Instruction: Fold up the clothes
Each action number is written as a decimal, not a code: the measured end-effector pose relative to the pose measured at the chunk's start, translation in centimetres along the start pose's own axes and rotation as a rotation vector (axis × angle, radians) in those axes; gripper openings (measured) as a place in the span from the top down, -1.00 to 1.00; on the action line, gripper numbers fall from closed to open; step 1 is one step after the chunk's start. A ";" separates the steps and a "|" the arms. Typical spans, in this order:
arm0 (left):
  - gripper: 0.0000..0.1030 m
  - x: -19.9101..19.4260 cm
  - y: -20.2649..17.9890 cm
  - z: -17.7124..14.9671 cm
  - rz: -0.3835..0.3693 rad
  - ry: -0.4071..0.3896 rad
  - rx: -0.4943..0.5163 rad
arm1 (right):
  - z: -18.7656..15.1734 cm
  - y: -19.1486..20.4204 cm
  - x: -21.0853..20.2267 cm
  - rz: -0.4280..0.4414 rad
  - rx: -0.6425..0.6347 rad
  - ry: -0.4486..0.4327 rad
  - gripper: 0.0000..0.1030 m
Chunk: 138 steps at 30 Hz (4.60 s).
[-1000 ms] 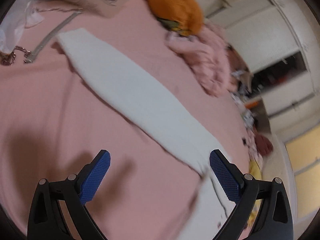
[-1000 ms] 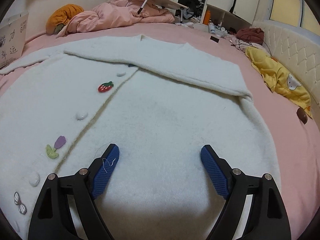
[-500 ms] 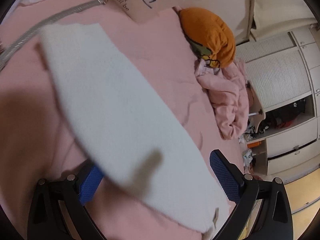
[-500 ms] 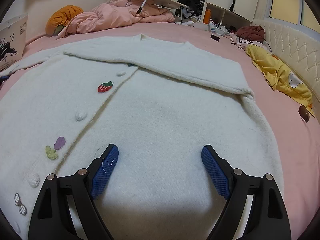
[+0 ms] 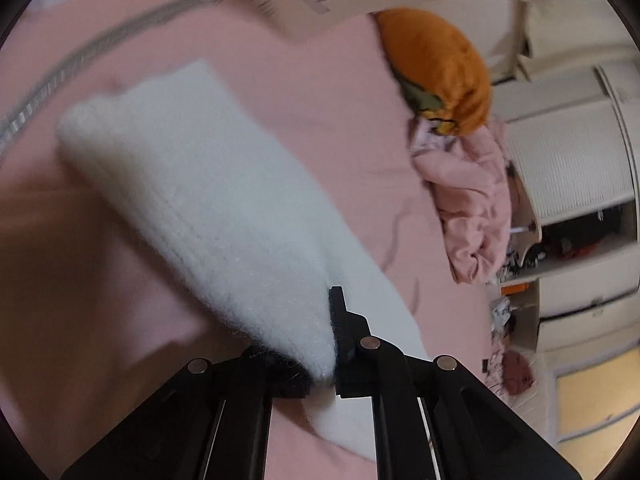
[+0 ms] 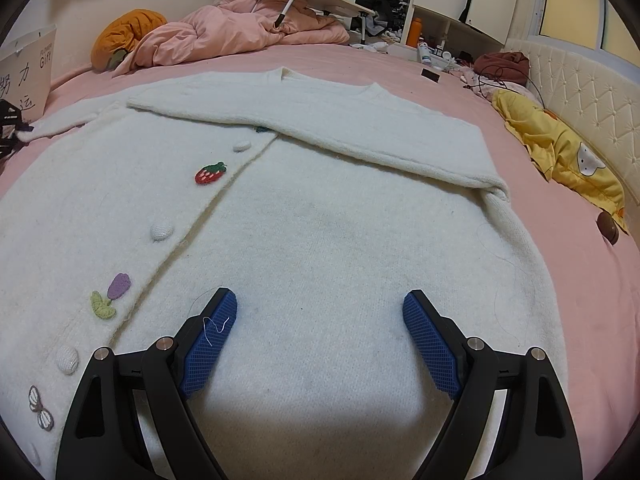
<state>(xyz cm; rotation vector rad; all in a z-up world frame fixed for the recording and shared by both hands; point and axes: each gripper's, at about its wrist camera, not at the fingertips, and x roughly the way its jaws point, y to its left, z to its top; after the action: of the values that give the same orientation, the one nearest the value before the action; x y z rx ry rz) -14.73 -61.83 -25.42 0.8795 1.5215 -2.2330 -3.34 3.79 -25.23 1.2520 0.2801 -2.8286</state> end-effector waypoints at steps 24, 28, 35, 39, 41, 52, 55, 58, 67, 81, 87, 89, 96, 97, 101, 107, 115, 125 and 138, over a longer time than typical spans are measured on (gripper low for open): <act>0.85 2.3 -39.7 -28.6 -0.282 0.329 0.909 | -1.6 -1.8 -6.7 0.134 -0.139 -0.018 -0.66; 0.85 3.2 -41.7 -34.1 -0.261 0.384 1.020 | -2.2 -3.0 -6.0 0.189 -0.072 0.019 -0.66; 0.85 5.1 -42.0 -43.9 -0.247 0.502 1.186 | -1.6 -4.5 -5.6 0.226 -0.011 -0.004 -0.66; 0.85 6.8 -40.3 -48.8 -0.198 0.576 1.260 | -1.6 -5.1 -4.7 0.239 0.023 0.030 -0.66; 0.85 7.4 -39.6 -50.1 -0.197 0.605 1.259 | -1.6 -5.4 -4.5 0.242 0.036 0.037 -0.66; 0.33 9.8 -37.3 -58.1 0.014 0.539 1.544 | -1.8 -5.6 -3.9 0.251 0.058 0.056 -0.66; -0.15 9.4 -36.0 -61.2 0.058 0.562 1.696 | -1.8 -5.6 -3.8 0.251 0.051 0.057 -0.66; -0.18 7.7 -35.3 -64.0 0.092 0.475 1.916 | -1.8 -5.6 -3.7 0.253 0.044 0.056 -0.66; -0.49 4.8 -37.3 -64.5 0.036 0.335 2.124 | -1.8 -5.6 -3.7 0.270 0.041 0.055 -0.66; -0.50 4.4 -31.9 -44.7 -0.128 0.591 1.146 | 1.5 -12.9 -3.4 0.470 0.381 0.000 -0.66; -0.50 5.2 -27.8 -37.1 -0.052 0.471 0.982 | 6.0 -19.3 2.6 0.530 0.595 0.036 -0.63; -0.50 6.1 -27.3 -35.5 -0.042 0.448 0.960 | 7.2 -21.5 4.8 0.564 0.656 0.058 -0.44; -0.50 11.2 -24.9 -34.0 0.113 0.490 0.959 | 10.1 -23.1 11.0 0.528 0.620 0.259 0.08; -0.55 11.2 -25.3 -34.8 0.133 0.480 1.012 | 10.2 -22.8 11.1 0.512 0.603 0.271 0.09; -0.78 11.1 -25.9 -37.9 0.168 0.473 1.181 | 10.5 -22.3 11.1 0.470 0.556 0.275 0.11; -0.78 10.4 -25.4 -37.5 0.119 0.455 1.116 | 12.6 -20.9 9.0 0.460 0.413 0.198 0.85; -0.78 8.0 -26.1 -34.9 0.072 0.307 1.047 | 19.3 -22.6 4.4 0.476 0.299 -0.001 0.86; -0.78 10.1 -24.8 -34.1 0.184 0.308 1.088 | 12.8 -22.9 15.2 0.287 0.299 0.231 0.85; -0.78 8.8 -30.4 -35.8 -0.083 0.279 1.137 | 16.8 -22.5 8.8 0.188 0.332 0.009 0.11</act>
<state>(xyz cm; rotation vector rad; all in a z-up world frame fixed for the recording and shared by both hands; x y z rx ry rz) -27.07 -16.25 -17.82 1.4399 0.1930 -3.0990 -23.97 23.22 -17.29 1.2625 -0.3043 -2.7820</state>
